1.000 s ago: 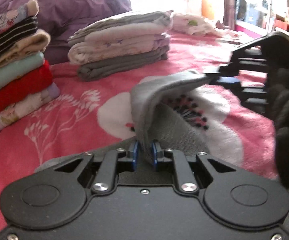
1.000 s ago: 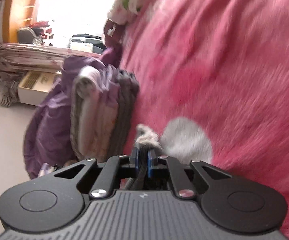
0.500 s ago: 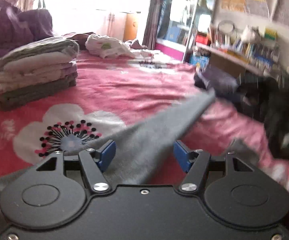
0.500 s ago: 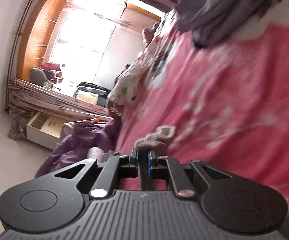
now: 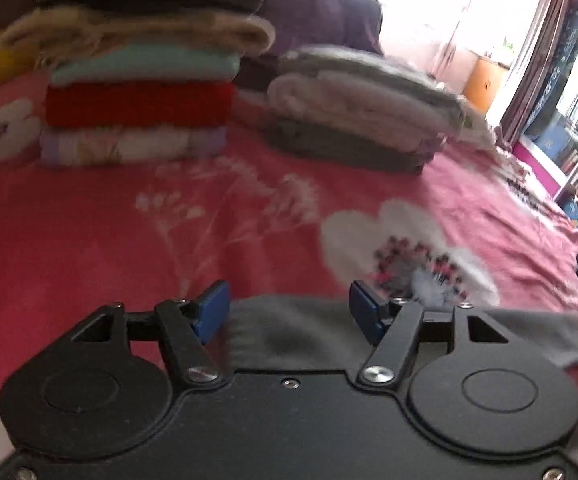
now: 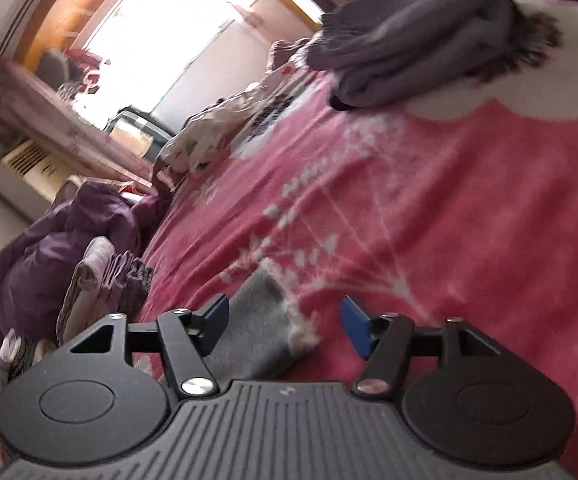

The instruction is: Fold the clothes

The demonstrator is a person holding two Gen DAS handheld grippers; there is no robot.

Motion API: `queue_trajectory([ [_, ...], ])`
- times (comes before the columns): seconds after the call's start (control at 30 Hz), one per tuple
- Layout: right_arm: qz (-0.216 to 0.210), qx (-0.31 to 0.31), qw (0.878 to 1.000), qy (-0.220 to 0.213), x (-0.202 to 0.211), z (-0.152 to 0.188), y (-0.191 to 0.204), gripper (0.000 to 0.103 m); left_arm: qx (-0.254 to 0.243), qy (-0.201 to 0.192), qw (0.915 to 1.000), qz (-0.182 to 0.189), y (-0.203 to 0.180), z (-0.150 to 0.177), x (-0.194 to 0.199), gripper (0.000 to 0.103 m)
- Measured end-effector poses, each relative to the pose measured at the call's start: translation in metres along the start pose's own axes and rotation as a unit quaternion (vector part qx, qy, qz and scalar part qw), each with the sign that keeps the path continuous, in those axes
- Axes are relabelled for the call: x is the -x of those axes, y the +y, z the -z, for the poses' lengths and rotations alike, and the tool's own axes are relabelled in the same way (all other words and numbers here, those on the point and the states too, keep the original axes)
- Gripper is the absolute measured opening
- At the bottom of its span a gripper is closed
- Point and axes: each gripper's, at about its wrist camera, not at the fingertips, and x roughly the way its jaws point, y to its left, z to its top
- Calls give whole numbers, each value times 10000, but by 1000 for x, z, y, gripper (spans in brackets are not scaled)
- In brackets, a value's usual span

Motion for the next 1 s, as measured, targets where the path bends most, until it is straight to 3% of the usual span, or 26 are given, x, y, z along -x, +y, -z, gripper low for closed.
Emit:
queue_trajectory([
  [0.17,-285,320,9987,280,-20,-4,5,66,454,490,9973,296,29,14,-10,75],
  [0.43,-458,763,9945,552,-31,0,15,53,855,312,9937,649,38,13,-15,69],
  [0.5,-450,783,9945,536,-31,1,15,51,877,267,9935,670,38,9,-15,50],
  [0.57,-443,799,9944,527,-31,2,15,43,699,217,9954,625,34,8,-15,38],
  [0.6,-439,808,9944,528,-31,3,15,30,603,191,9962,601,32,7,-15,28],
  [0.63,-478,805,9942,522,-31,4,15,19,536,134,9963,664,29,6,-13,28],
  [0.83,-847,644,9943,72,-16,-2,19,15,-300,-606,9935,912,2,-19,2,27],
  [0.93,-1003,664,9921,-353,0,-12,21,11,-362,-1262,9844,1168,-8,-36,2,27],
  [1.0,-1050,658,9902,-643,8,-19,20,11,-263,-1213,9866,1056,-13,-45,-10,28],
])
